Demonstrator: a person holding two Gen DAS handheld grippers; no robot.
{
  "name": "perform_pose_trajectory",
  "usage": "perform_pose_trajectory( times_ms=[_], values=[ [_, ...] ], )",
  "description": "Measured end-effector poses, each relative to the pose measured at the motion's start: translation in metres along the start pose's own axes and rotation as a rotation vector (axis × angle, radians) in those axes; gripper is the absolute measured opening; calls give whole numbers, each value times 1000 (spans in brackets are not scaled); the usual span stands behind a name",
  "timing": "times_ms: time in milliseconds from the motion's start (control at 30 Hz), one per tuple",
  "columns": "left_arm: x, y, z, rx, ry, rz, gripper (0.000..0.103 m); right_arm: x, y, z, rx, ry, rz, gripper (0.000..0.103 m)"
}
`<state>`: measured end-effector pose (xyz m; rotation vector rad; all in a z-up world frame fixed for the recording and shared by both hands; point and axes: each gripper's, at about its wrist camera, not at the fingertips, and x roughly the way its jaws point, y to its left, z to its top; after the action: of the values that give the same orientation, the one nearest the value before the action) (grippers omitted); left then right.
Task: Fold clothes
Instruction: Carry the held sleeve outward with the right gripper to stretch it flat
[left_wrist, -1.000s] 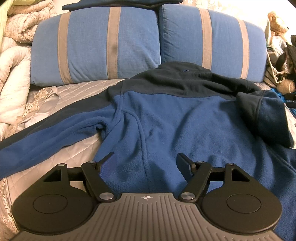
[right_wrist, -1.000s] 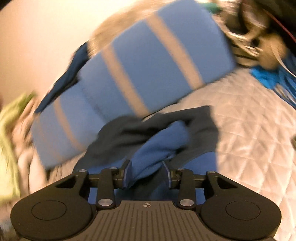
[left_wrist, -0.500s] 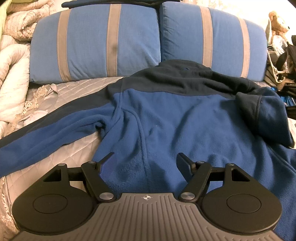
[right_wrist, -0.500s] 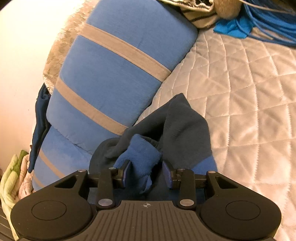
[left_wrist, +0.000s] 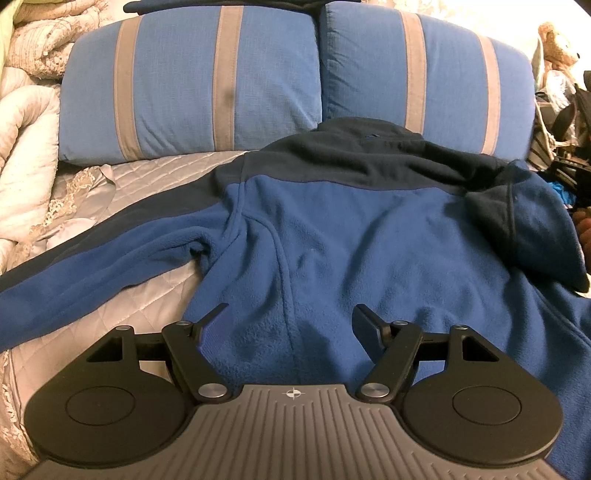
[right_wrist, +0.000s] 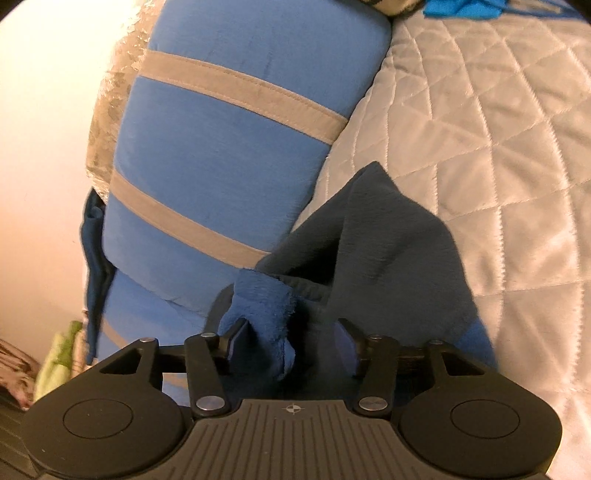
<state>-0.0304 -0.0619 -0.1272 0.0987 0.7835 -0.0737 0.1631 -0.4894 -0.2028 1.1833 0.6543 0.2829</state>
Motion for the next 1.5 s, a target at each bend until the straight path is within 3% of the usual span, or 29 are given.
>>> perform_pose_trajectory(
  times_ms=[200, 267, 333, 400, 467, 600, 800, 967, 1133, 1300, 1500],
  values=[
    [1, -1, 0, 4, 3, 5, 71, 10, -9, 6, 80, -3, 110, 52],
    [1, -2, 0, 6, 5, 7, 71, 14, -9, 6, 96, -1, 124, 42],
    [1, -2, 0, 6, 6, 11, 71, 15, -6, 7, 91, 10, 125, 26],
    [1, -2, 0, 8, 5, 15, 71, 14, 2, 10, 66, 32, 105, 22],
    [0, -3, 0, 10, 4, 20, 71, 10, 17, 14, -28, 55, 7, 15],
    [0, -3, 1, 15, 2, 24, 71, -1, 51, 23, -259, 100, -224, 13],
    [0, -4, 0, 17, -4, 28, 71, -13, 96, 6, -741, 94, -603, 13],
    [0, -4, 0, 20, -6, 33, 71, -8, 109, -36, -1221, 49, -811, 13],
    [-2, -5, 0, 23, -8, 39, 71, -3, 121, -52, -1553, -89, -899, 11],
    [-1, -5, 0, 21, -7, 42, 71, -20, 146, -14, -1725, -329, -983, 11],
    [1, -6, 2, 24, -1, 40, 71, -90, 189, 64, -1722, -645, -1116, 11]
  ],
)
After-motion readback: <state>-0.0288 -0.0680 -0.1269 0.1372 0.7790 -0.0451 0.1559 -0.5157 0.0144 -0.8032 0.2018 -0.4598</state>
